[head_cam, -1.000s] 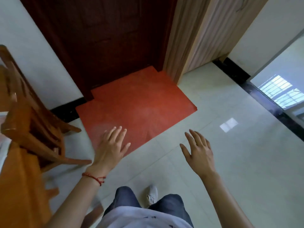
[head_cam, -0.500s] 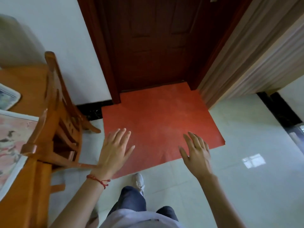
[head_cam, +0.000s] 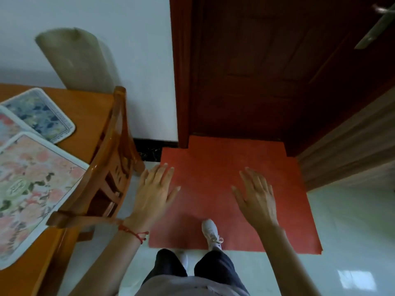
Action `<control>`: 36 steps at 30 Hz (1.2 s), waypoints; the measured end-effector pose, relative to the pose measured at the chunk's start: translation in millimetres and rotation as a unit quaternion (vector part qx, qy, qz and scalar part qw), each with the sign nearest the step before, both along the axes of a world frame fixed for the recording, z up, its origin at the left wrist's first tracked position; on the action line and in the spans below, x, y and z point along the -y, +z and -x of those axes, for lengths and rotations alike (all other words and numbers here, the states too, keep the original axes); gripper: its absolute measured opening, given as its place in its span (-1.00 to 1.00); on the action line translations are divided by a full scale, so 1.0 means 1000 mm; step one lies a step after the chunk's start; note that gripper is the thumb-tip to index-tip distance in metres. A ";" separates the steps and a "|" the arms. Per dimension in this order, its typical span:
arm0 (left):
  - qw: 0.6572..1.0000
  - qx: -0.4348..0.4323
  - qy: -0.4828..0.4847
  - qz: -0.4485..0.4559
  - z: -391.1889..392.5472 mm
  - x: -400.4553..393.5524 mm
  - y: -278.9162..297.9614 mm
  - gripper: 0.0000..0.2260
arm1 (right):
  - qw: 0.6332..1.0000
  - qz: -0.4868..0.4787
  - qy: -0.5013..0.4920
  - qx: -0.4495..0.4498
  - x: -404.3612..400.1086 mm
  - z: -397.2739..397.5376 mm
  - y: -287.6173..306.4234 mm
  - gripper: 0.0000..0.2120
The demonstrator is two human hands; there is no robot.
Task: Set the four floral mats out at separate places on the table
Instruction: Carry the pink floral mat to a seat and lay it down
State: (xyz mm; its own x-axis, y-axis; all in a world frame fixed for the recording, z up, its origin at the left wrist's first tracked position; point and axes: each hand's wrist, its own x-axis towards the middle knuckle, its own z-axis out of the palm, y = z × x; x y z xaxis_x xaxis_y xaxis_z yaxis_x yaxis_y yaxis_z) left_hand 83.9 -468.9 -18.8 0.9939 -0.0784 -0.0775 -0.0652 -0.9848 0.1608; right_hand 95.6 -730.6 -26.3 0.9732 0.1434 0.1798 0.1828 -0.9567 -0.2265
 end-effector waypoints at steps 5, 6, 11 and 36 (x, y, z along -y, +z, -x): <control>0.996 0.005 0.093 -0.003 -0.025 0.000 0.003 -0.38 | 0.997 -0.010 0.077 0.017 -0.007 -0.070 -0.001 -0.53; 0.993 0.006 0.116 -0.002 -0.029 0.000 0.002 -0.40 | 0.995 -0.009 0.098 0.018 -0.008 -0.085 0.001 -0.53; 0.977 0.020 0.211 -0.031 -0.041 0.008 0.000 -0.49 | 0.980 -0.017 0.198 0.023 -0.019 -0.146 0.012 -0.46; 0.821 0.027 0.566 -0.070 0.050 -0.051 0.034 -0.48 | 0.835 -0.081 0.544 -0.017 -0.219 -0.182 0.029 -0.51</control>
State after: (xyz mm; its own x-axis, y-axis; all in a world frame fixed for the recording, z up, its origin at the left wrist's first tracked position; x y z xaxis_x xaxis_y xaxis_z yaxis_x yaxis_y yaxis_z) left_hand 34.1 -418.4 15.6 0.4268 0.9035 0.0391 0.9010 -0.4285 0.0671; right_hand 277.4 -511.9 3.0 0.2887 0.9221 0.2578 0.9142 -0.1856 -0.3602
